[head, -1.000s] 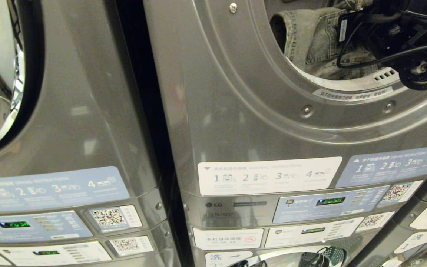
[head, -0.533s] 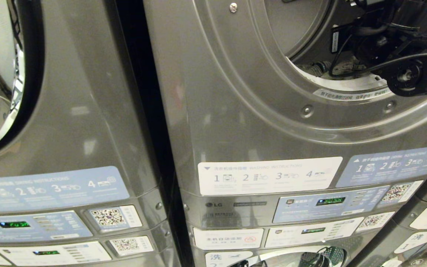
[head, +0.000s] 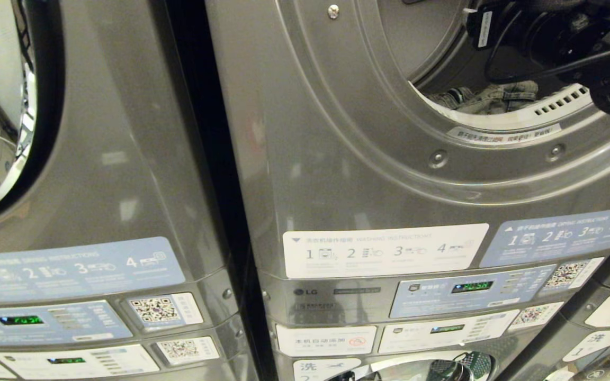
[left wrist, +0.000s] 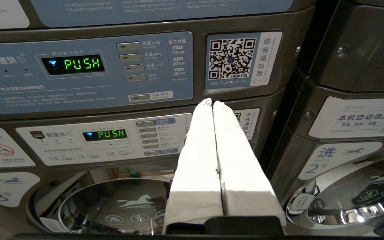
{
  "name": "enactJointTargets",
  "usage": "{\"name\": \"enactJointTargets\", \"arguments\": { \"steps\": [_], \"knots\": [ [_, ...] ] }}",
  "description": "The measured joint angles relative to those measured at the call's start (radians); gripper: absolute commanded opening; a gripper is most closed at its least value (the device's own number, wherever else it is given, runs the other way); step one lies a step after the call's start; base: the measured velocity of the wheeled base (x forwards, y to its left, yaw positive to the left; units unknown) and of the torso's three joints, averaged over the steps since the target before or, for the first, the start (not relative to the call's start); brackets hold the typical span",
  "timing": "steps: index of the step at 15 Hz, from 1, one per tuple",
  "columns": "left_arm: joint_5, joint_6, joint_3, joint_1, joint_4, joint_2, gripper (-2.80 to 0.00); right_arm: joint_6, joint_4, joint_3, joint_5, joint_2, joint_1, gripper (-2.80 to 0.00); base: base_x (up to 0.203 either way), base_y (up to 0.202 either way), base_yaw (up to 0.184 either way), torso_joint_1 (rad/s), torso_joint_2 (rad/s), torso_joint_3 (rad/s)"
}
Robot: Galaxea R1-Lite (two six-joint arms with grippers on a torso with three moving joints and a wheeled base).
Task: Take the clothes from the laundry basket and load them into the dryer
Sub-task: Put the clothes in the dryer
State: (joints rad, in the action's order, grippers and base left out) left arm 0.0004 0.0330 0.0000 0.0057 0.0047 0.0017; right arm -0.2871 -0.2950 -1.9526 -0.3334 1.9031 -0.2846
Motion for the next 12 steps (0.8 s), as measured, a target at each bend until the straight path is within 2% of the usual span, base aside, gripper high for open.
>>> {"name": "enactJointTargets", "arguments": {
  "steps": [1, 2, 4, 8, 12],
  "knots": [
    [0.000, -0.001, 0.000, 0.000, 0.000, 0.000, -2.80, 0.041, 0.071, 0.013, -0.001, -0.036, -0.031, 0.00, 0.000, 0.000, 0.000, 0.000, 0.00, 0.000],
    [0.001, -0.001, 0.000, 0.000, 0.000, 0.000, -2.80, 0.090, 0.143, 0.037, -0.006, -0.073, -0.054, -2.80, 0.000, 0.000, 0.000, 0.000, 0.00, 0.000],
    [0.001, -0.001, 0.000, 0.000, -0.001, 0.000, -2.80, 0.150, 0.217, 0.107, -0.036, -0.140, -0.079, -2.80, 0.000, 0.000, 0.000, 0.000, 0.00, 0.000],
    [0.001, -0.001, 0.000, 0.000, -0.001, 0.000, -2.80, 0.155, 0.320, 0.251, -0.052, -0.273, -0.138, -2.80, 0.000, 0.000, 0.000, 0.000, 0.00, 0.000],
    [0.001, -0.001, 0.000, 0.000, -0.001, 0.000, -2.80, 0.156, 0.491, 0.284, -0.054, -0.380, -0.165, -2.80, 0.000, 0.000, 0.000, 0.000, 0.00, 0.000]
  ]
}}
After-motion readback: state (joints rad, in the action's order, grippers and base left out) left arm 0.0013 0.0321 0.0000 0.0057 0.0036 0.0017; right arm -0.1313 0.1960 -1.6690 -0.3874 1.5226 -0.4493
